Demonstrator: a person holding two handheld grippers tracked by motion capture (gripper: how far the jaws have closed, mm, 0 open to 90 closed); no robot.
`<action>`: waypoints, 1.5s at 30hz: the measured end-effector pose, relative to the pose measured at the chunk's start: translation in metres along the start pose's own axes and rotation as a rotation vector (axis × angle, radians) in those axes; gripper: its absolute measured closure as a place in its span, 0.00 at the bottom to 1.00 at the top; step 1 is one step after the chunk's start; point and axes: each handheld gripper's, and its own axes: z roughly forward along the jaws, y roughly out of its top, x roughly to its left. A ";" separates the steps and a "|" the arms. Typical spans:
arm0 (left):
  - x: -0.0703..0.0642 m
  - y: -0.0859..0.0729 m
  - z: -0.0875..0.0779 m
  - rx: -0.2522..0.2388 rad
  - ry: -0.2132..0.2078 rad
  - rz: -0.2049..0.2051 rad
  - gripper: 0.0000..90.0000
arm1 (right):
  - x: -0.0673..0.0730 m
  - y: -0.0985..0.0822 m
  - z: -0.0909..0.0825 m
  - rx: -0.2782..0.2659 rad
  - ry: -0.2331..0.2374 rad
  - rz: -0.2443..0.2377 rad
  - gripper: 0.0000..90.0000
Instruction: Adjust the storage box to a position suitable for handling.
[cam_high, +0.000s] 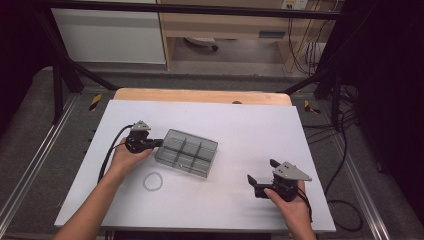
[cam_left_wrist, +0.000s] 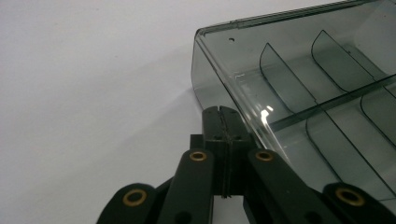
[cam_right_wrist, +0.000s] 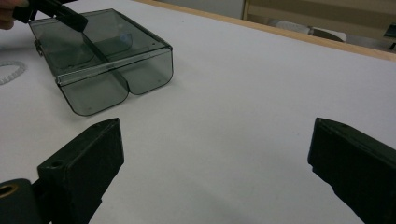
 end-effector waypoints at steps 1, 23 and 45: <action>-0.002 0.001 0.001 0.004 -0.004 0.007 1.00 | 0.000 0.000 0.000 -0.003 -0.005 0.002 0.05; -0.053 0.008 0.012 0.065 -0.067 0.055 1.00 | -0.022 0.013 0.010 0.015 -0.026 -0.031 0.69; -0.090 0.003 0.022 0.096 -0.103 0.072 1.00 | -0.055 0.023 0.082 0.202 -0.028 0.018 1.00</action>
